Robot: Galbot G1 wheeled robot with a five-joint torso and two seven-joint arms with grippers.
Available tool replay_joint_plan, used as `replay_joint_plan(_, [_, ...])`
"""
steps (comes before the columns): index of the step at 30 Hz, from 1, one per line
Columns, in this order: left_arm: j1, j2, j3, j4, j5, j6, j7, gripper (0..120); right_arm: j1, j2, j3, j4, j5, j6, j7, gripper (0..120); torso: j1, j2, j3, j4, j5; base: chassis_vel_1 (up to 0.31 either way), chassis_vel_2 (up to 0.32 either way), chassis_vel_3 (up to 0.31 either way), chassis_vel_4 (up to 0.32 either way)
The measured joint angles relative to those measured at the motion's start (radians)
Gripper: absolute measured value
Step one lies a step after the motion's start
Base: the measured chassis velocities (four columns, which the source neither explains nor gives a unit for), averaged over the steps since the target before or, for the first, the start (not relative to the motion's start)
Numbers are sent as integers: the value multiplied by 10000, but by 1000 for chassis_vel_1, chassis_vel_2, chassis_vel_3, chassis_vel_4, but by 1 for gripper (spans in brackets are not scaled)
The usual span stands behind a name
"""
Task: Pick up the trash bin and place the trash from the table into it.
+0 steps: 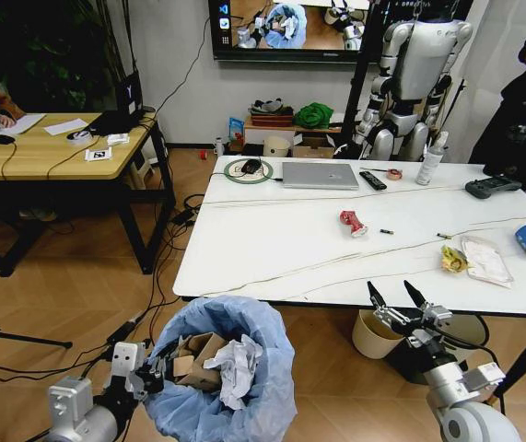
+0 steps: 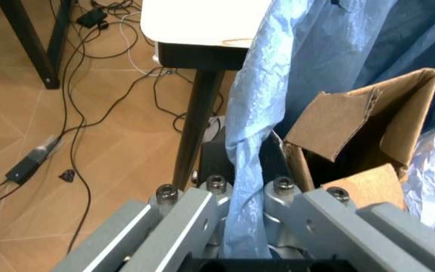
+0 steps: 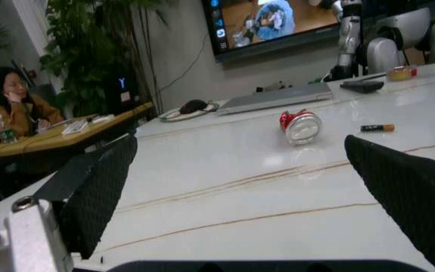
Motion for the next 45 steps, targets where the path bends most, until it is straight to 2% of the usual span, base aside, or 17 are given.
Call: replay_joint_plan(45, [-185, 1, 82, 140, -50, 41, -10, 0, 202, -19, -104, -156, 87, 10, -13, 100, 0, -2, 0, 0, -1, -45, -48, 46, 47])
